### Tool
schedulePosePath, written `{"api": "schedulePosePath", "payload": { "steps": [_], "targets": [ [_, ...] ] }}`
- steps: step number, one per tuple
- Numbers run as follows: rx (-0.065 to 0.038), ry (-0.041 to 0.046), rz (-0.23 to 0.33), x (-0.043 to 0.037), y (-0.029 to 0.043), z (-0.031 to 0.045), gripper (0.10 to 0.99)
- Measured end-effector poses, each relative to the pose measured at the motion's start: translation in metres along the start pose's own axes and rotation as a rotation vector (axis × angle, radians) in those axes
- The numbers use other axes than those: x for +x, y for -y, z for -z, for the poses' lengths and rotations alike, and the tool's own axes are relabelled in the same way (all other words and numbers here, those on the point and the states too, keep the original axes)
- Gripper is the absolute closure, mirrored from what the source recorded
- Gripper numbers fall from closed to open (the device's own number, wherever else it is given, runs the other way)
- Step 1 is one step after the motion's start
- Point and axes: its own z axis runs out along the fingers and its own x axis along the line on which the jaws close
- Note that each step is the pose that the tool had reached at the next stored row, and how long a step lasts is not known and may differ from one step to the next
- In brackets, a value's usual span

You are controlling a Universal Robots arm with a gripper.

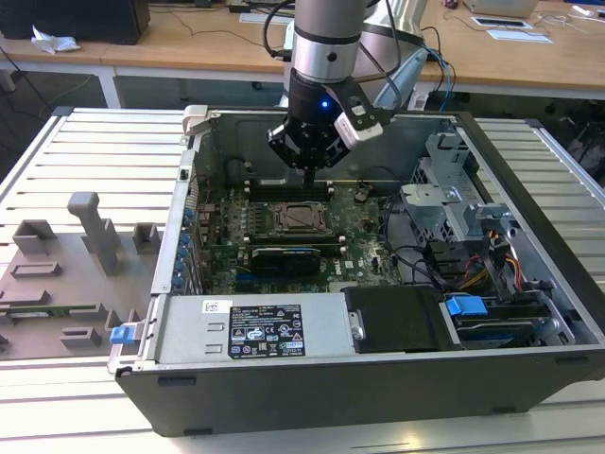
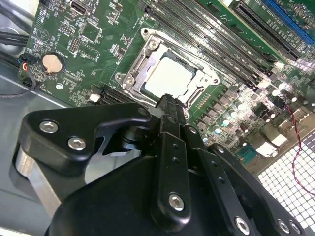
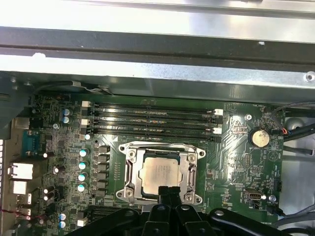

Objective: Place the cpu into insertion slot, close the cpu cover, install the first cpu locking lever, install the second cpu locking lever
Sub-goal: 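Install the first cpu locking lever, then install the second cpu locking lever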

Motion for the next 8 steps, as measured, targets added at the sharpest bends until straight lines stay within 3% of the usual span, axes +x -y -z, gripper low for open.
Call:
{"api": "schedulePosePath", "payload": {
  "steps": [6,7,8],
  "targets": [
    [0.0,0.0,0.0,0.0,0.0,0.0001,0.98],
    [0.0,-0.0003,0.0,0.0,0.0011,0.0003,0.98],
    [0.0,-0.0001,0.0,0.0005,0.0081,0.0001,0.98]
  ]
}}
